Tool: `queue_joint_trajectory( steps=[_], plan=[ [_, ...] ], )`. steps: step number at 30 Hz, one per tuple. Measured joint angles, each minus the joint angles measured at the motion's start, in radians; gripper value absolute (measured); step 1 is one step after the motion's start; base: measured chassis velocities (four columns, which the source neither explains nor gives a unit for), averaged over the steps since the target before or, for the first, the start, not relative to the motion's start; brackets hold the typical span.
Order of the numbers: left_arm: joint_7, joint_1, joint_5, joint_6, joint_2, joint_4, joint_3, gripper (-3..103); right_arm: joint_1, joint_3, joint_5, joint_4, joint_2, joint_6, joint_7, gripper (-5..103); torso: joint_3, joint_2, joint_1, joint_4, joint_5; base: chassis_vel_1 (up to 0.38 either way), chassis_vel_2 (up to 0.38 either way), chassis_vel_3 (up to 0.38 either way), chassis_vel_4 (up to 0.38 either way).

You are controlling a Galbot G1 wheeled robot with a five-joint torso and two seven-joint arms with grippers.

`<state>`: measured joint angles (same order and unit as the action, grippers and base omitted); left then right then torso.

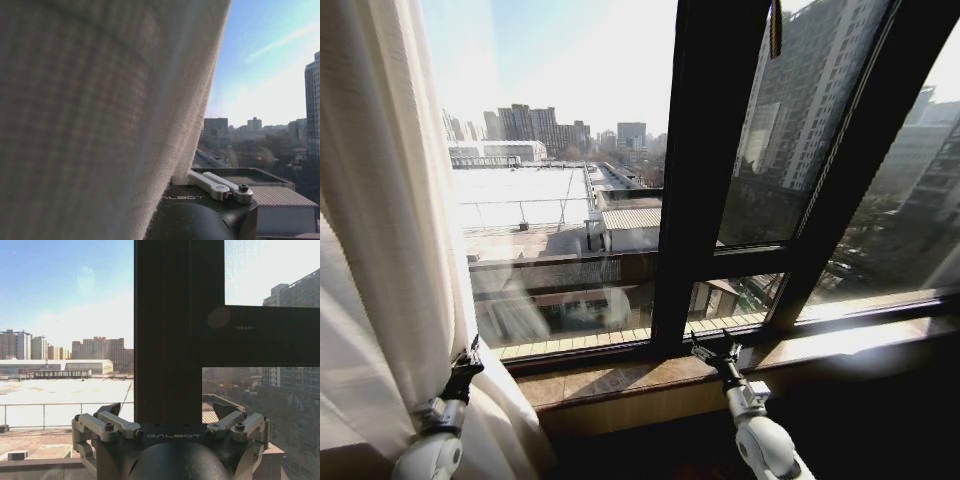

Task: Open the curtains by pulling them apart, changing their state from closed to fully open.

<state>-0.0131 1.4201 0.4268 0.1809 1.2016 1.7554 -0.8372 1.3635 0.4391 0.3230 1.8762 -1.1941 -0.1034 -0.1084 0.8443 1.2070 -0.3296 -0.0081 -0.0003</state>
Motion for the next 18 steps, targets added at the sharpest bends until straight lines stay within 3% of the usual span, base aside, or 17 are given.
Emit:
queue_joint_trajectory(
  steps=[9, 18],
  plan=[
    [0.001, 0.031, -0.016, 0.011, 0.021, 0.018, -0.017, 0, 0.0, 0.0, 0.0, 0.0, 0.0, 0.0, 0.0, 100, 0.0, 0.0, 0.0, 0.0001, -0.0004, 0.367, 0.292, -0.354, -0.278],
    [0.002, 0.05, -0.018, 0.018, 0.022, 0.019, -0.038, 0, 0.0, 0.0, 0.0, 0.0, 0.0, 0.0, 0.0, 100, 0.0, 0.0, 0.0, 0.0, 0.0008, 0.052, 0.046, -0.042, -0.057]
  ],
)
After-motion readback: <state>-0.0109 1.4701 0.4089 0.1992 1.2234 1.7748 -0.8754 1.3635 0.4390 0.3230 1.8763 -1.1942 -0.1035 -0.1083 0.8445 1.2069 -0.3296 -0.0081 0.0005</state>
